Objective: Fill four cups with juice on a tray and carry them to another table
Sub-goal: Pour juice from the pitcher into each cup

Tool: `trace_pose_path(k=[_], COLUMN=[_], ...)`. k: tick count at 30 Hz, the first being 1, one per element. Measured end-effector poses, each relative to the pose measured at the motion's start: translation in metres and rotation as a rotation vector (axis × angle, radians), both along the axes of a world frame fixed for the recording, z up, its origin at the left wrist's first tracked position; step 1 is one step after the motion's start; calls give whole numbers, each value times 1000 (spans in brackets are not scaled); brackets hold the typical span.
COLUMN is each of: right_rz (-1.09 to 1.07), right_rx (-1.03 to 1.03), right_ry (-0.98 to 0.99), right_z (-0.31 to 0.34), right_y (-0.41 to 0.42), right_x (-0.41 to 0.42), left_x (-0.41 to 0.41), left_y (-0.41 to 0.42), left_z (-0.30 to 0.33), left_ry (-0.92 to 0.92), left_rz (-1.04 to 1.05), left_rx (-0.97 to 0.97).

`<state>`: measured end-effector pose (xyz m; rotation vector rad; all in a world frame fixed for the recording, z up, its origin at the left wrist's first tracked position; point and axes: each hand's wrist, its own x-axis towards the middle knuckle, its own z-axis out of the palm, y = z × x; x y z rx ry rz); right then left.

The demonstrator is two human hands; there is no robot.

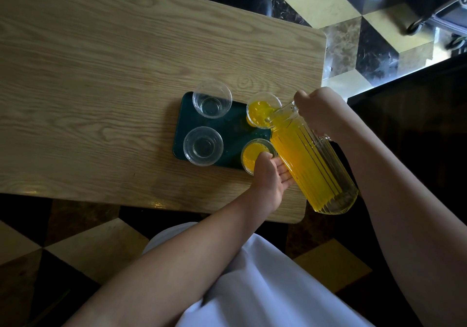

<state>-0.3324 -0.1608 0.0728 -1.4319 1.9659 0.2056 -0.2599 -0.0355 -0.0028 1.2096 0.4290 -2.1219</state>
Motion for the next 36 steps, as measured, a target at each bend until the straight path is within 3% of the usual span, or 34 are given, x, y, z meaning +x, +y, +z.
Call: trace_pose_path(k=[16,28,36], right_rz=[-75,-116,-135], right_rx=[10,-134,-197], right_ry=[106,-64,-128], right_z=[-5,6,13], right_y=[-3,11,22], right_x=[12,0,-2], left_x=[4,7,9], left_y=[-2,-3,2], left_z=[4,1,0], left_ry=[-34,-79,-115], left_rz=[-16,-59,-118], left_rx=[23,-20,-157])
